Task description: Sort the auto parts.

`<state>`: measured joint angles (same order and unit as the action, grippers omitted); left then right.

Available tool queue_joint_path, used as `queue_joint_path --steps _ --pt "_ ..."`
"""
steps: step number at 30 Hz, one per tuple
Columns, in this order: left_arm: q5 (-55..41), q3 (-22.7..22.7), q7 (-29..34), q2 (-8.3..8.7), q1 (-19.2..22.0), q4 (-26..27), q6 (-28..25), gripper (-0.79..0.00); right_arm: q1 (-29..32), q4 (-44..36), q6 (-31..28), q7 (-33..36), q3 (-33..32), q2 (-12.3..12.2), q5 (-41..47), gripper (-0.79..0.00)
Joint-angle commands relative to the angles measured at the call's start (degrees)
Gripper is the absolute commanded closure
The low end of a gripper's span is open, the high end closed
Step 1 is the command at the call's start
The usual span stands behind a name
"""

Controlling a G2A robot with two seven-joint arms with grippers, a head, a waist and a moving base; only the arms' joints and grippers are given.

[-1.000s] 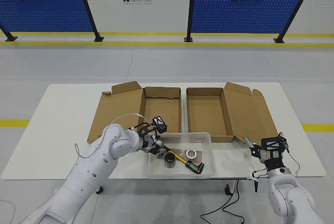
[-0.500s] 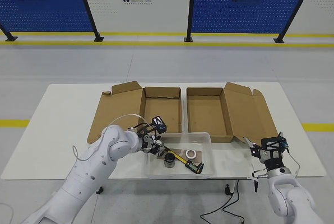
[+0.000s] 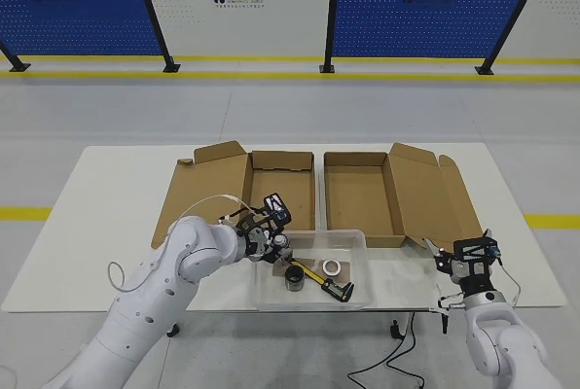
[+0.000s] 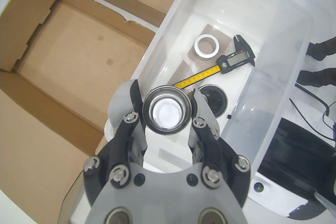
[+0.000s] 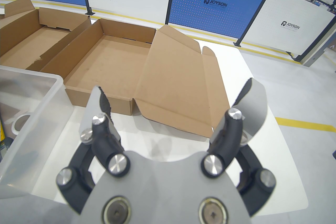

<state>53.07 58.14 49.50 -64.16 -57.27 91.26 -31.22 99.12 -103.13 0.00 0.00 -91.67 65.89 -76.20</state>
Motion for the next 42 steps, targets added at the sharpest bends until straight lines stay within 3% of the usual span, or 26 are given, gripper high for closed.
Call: queue_joint_path --steps 1,9,15,28,42 --pt "-0.06 1.35 0.21 0.39 -0.82 2.91 -0.11 0.0 0.0 0.0 0.0 0.0 0.0 0.0 0.0 -0.785" --pt "-1.24 3.74 1.77 1.25 -2.85 10.11 -0.52 0.0 0.0 0.0 0.0 0.0 0.0 0.0 0.0 -0.785" --pt "-0.04 3.92 0.3 1.26 -0.94 9.46 -0.13 0.0 0.0 0.0 0.0 0.0 0.0 0.0 0.0 -0.785" --pt "1.71 -0.46 -7.92 -0.76 10.17 -5.65 1.6 0.0 0.0 0.0 0.0 0.0 0.0 0.0 0.0 -0.785" --pt "6.42 -6.32 -16.21 -3.1 14.35 -21.04 4.87 0.0 0.0 0.0 0.0 0.0 0.0 0.0 0.0 -0.785"
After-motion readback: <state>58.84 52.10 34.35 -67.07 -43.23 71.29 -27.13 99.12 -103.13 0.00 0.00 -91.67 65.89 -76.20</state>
